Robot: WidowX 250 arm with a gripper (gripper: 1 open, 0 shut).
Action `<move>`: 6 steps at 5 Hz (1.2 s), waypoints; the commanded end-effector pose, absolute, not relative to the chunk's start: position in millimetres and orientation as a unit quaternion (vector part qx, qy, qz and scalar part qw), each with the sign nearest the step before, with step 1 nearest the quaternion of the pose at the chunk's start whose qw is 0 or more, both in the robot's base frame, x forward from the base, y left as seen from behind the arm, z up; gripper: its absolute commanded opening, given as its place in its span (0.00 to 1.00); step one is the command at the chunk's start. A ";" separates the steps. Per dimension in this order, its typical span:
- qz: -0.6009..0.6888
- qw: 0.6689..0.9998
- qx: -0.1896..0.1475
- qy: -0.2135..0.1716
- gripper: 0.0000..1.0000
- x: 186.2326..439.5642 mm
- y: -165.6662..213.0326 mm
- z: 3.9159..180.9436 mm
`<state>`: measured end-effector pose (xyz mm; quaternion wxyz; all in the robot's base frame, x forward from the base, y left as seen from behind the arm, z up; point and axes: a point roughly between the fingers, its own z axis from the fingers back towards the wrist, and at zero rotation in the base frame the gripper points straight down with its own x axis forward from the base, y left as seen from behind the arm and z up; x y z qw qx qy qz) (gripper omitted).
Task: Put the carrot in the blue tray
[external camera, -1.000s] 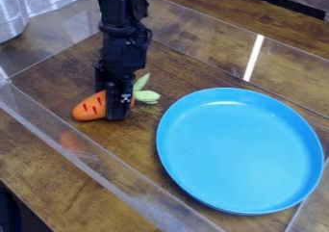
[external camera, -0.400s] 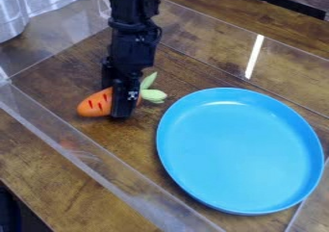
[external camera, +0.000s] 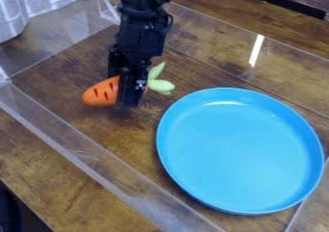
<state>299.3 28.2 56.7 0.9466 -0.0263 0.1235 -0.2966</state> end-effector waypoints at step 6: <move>-0.344 0.937 0.028 0.060 0.00 301.1 -61.6 156.2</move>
